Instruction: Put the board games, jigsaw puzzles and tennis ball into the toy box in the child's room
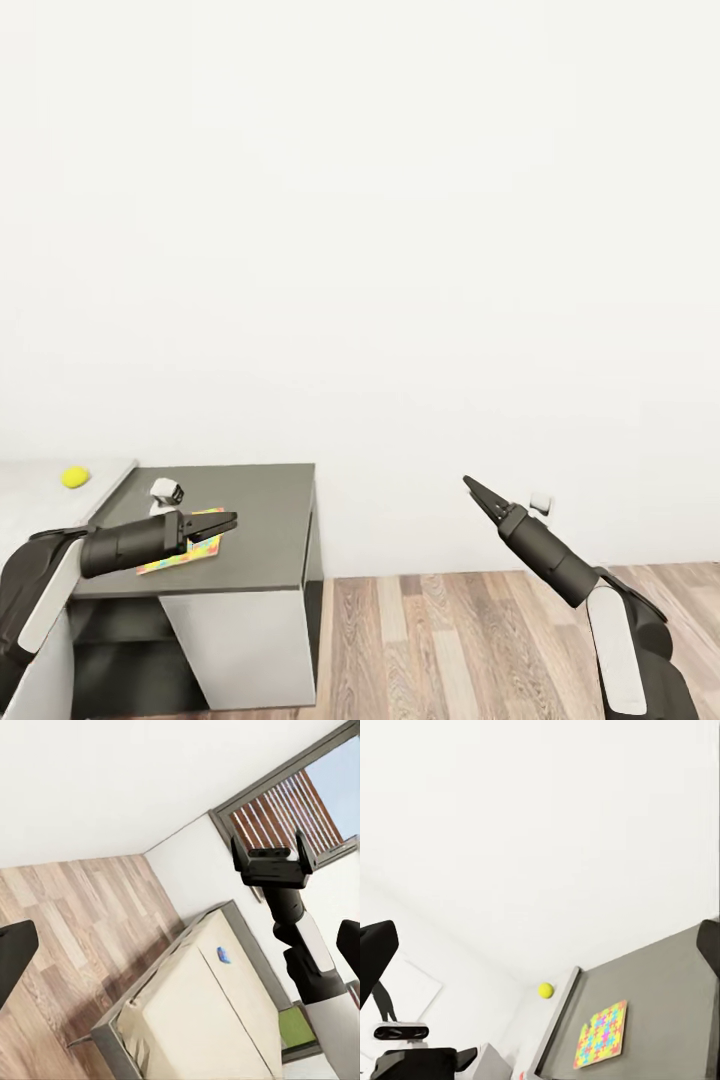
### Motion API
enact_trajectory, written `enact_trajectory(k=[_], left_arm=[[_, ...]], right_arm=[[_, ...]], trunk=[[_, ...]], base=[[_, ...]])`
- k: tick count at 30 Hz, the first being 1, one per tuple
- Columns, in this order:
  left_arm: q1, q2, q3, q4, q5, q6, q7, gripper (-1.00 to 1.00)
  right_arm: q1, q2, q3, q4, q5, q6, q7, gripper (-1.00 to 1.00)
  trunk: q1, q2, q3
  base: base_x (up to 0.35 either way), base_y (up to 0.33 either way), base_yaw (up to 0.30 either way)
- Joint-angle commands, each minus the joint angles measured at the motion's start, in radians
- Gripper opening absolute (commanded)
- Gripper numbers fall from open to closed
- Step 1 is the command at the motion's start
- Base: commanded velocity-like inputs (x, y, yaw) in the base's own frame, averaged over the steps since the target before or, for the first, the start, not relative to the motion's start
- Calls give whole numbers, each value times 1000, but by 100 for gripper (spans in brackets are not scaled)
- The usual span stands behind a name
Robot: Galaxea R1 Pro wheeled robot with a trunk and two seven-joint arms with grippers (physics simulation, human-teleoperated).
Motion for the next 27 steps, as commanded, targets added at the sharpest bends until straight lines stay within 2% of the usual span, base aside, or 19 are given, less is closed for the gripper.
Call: enact_trajectory(k=[1, 9, 13, 17, 27], left_arm=[[-1, 1, 1, 0, 2, 7, -2, 100], [-1, 1, 1, 0, 2, 7, -1, 100], [-1, 0, -2, 0, 2, 6, -1, 100], [-1, 1, -1, -1, 1, 6, 0, 100], [-1, 1, 0, -1, 2, 6, 0, 100]], right_arm=[[-1, 1, -2, 0, -1, 6, 2, 100], [-1, -2, -11, 0, -1, 6, 3, 100], [-1, 0, -51, 0, -3, 8, 4, 100], [-1, 1, -72, 0, -4, 8, 4, 100], [-1, 2, -79, 1, -4, 9, 4, 100]], trunk=[[1, -2, -2], [1, -2, -2], [1, -2, -2], [1, -2, -2], [1, -2, -2]], base=[[0, 0, -277], [0, 0, -277], [0, 0, -277], [0, 0, -278], [0, 0, -277]])
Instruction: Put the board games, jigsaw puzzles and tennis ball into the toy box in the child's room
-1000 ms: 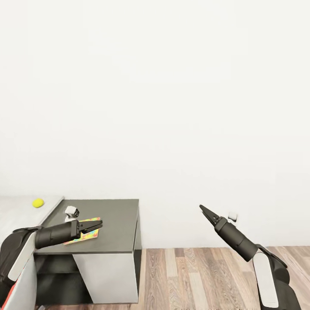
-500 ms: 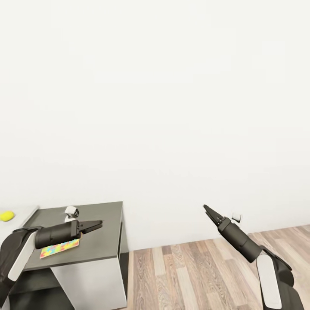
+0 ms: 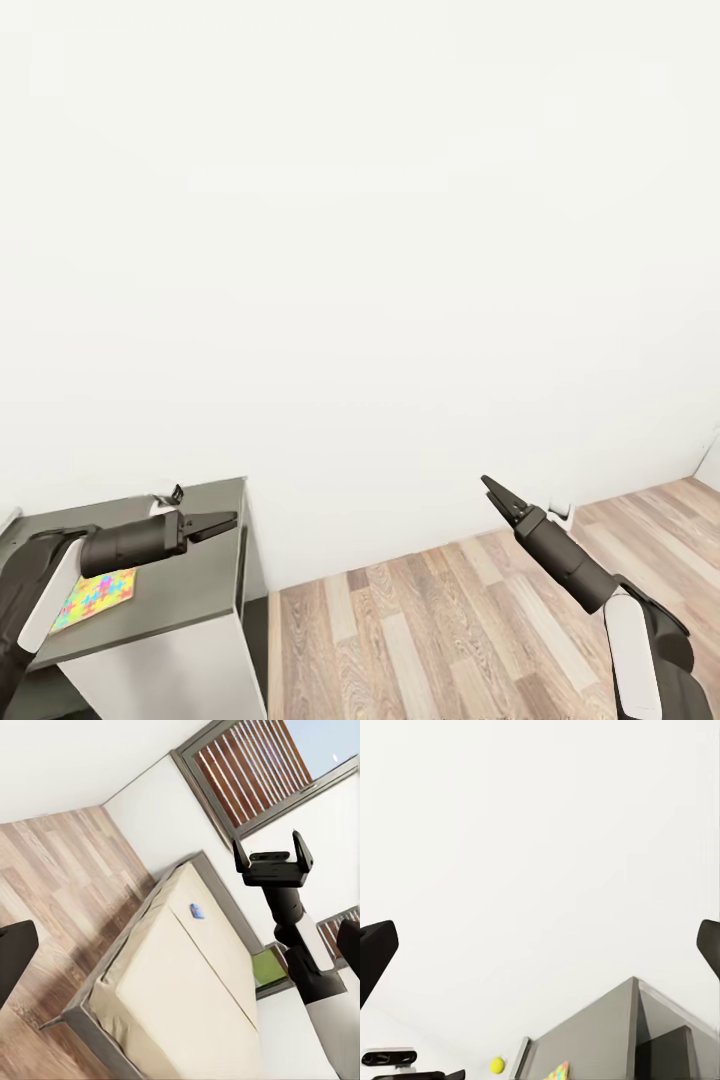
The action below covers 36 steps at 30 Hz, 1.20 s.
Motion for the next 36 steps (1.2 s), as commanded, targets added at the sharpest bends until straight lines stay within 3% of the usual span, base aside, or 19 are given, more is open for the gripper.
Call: enact_trajectory(k=[1, 36], left_arm=[[-1, 0, 0, 0, 2, 7, -2, 100], [-1, -1, -1, 1, 1, 5, -2, 100]], right_arm=[[-2, 1, -2, 0, -1, 6, 3, 100], [-2, 3, -3, 21, 1, 2, -1, 100]], trunk=[[1, -2, -2], [1, -2, -2]], base=[[0, 0, -277], [0, 0, -268]])
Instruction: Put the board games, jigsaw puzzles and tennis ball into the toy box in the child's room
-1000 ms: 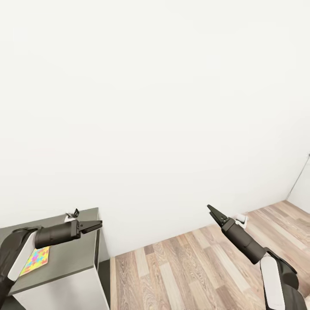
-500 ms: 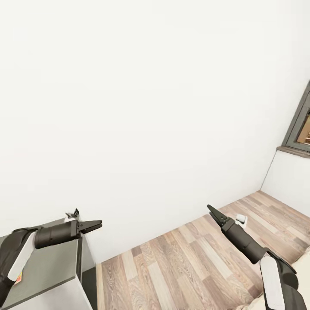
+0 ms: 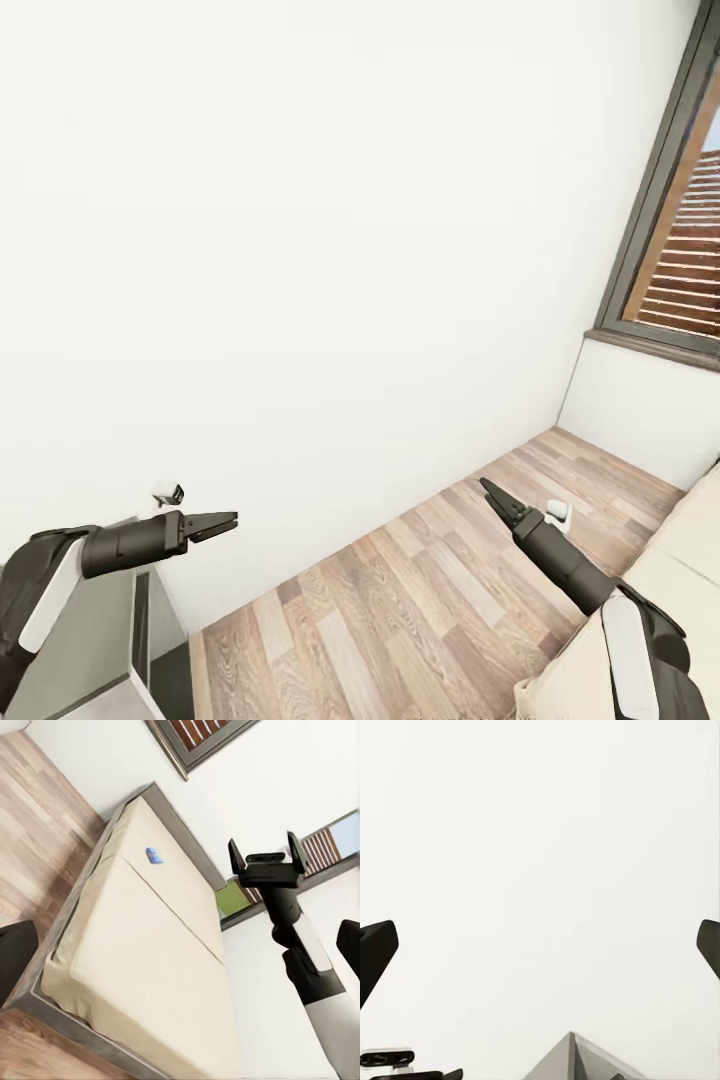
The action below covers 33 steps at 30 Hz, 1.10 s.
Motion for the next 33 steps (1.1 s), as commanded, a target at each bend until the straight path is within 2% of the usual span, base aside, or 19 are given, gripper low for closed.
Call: enact_trajectory(k=[1, 33], left_arm=[[0, 0, 0, 0, 2, 7, -2, 100], [-1, 1, 1, 0, 1, 5, 5, 100]], right_arm=[[-2, 1, -2, 2, -1, 5, 3, 100], [-2, 0, -5, 33, 0, 5, 3, 100]], trunk=[[1, -2, -2], [1, -2, -2]], base=[[0, 0, -255], [0, 0, -243]])
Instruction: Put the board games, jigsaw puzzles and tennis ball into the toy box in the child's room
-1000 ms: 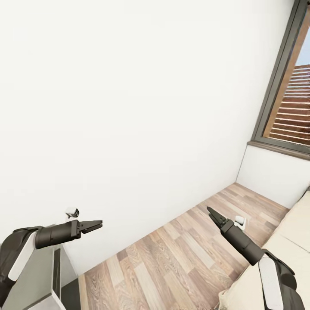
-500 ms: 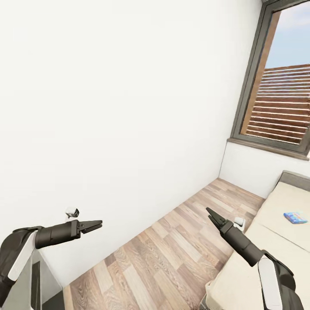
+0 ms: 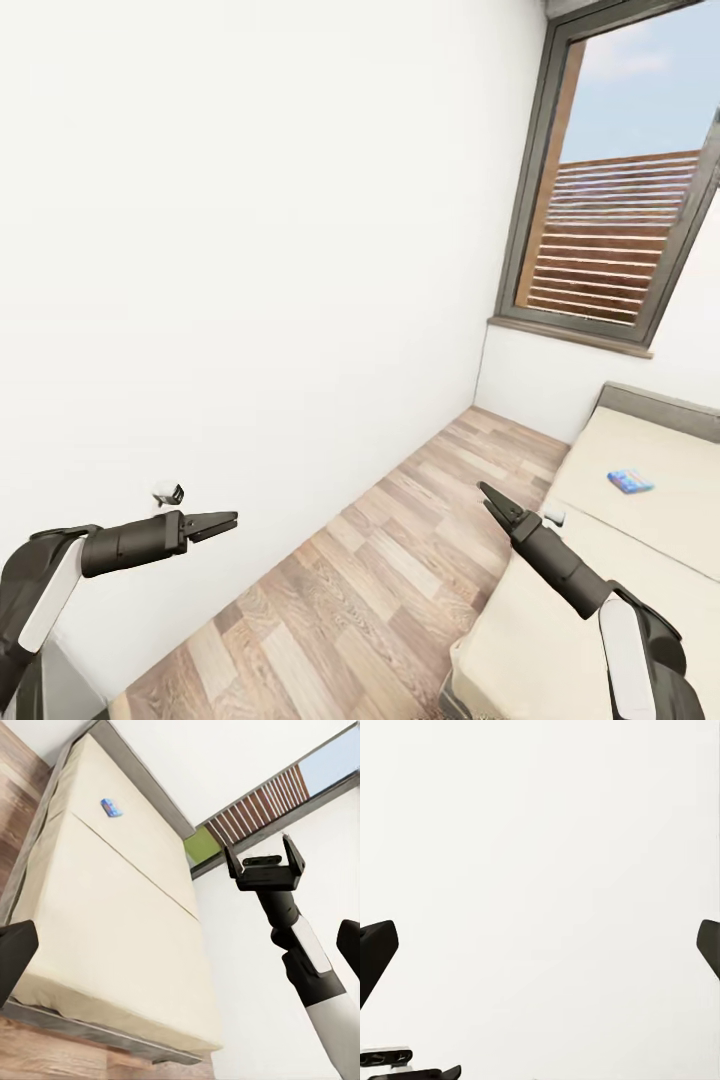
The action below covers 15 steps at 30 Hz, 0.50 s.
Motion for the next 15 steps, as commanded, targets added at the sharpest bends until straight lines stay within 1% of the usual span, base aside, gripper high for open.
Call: enact_trajectory(k=[1, 15], left_arm=[[-1, 0, 0, 0, 2, 6, -2, 100], [-1, 1, 2, 0, 2, 6, -2, 100]], right_arm=[[-2, 1, -2, 0, -1, 6, 2, 100], [-2, 1, -2, 0, -1, 5, 4, 100]], trunk=[[1, -2, -2], [1, -2, -2]], base=[[0, 0, -228], [0, 0, -224]])
